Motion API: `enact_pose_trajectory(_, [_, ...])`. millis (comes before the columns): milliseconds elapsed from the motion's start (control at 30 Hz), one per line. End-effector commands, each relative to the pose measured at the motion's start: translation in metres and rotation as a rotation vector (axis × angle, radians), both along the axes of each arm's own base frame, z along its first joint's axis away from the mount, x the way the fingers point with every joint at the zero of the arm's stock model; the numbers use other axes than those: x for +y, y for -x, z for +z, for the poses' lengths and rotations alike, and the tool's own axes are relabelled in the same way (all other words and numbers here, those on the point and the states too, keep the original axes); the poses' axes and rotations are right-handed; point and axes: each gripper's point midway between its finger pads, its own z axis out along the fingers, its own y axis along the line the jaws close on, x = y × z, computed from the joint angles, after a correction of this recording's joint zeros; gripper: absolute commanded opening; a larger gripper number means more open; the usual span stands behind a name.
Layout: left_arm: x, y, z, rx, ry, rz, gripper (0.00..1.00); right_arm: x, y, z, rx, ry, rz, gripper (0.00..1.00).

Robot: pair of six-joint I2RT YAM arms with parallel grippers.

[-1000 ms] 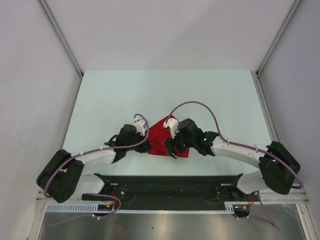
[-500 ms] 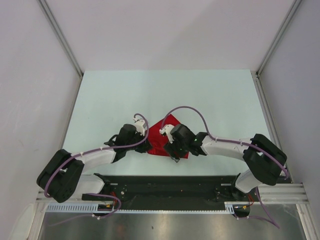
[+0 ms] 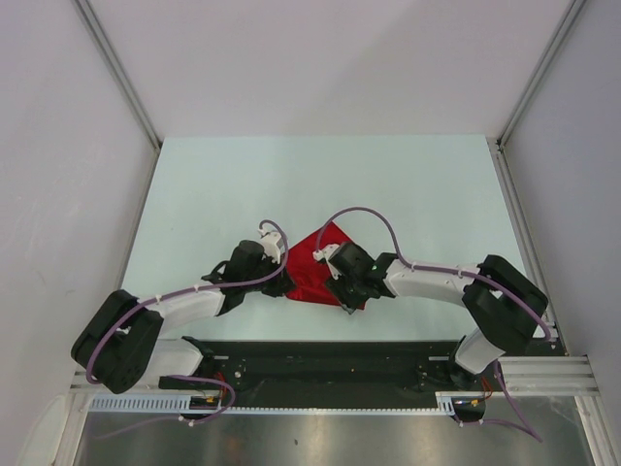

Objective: Fold the napkin, place the utensils inside, and roll it up
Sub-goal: Roll the napkin with the utensil

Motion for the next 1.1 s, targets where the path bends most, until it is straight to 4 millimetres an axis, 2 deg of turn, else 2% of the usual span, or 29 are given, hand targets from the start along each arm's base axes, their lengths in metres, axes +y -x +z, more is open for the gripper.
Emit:
enact_pose_trajectory(0, [0.004,-0.004,0.001,0.019,-0.015,0.020,0.00,-0.002,0.007,0.003,0.075,0.030,-0.011,0.45])
enact_pose_trajectory(100, [0.005,-0.004,-0.001,0.023,-0.019,0.025,0.00,0.000,0.006,0.006,0.095,0.033,-0.006,0.40])
enact_pose_trajectory(200, [0.006,-0.004,-0.002,0.027,-0.022,0.028,0.00,-0.001,0.006,0.004,0.130,0.023,-0.003,0.41])
enact_pose_trajectory(267, [0.005,-0.005,-0.004,0.040,-0.025,0.027,0.00,0.003,0.001,0.012,0.114,-0.017,0.004,0.52])
enact_pose_trajectory(300, [0.005,-0.006,-0.003,0.039,-0.021,0.028,0.00,0.009,-0.004,0.023,0.085,-0.051,0.009,0.60])
enact_pose_trajectory(400, [0.006,-0.008,-0.004,0.057,-0.024,0.038,0.00,0.022,-0.012,0.044,0.005,-0.099,0.051,0.66])
enact_pose_trajectory(433, [0.006,-0.008,-0.006,0.068,-0.027,0.038,0.00,0.028,-0.016,0.057,-0.034,-0.127,0.063,0.67])
enact_pose_trajectory(600, [0.006,-0.009,-0.007,0.094,-0.024,0.044,0.00,0.052,-0.036,0.087,-0.209,-0.223,0.132,0.69])
enact_pose_trajectory(800, [0.008,-0.009,-0.011,0.121,-0.018,0.050,0.00,0.087,-0.043,0.088,-0.225,-0.312,0.226,0.68])
enact_pose_trajectory(933, [0.007,-0.008,-0.011,0.137,-0.008,0.045,0.00,0.110,-0.031,0.079,-0.200,-0.338,0.301,0.67])
enact_pose_trajectory(1033, [0.007,-0.009,-0.014,0.151,-0.008,0.046,0.00,0.119,-0.025,0.079,-0.242,-0.334,0.337,0.67])
enact_pose_trajectory(1067, [0.008,-0.009,-0.015,0.159,-0.007,0.047,0.00,0.127,-0.018,0.081,-0.265,-0.340,0.364,0.67])
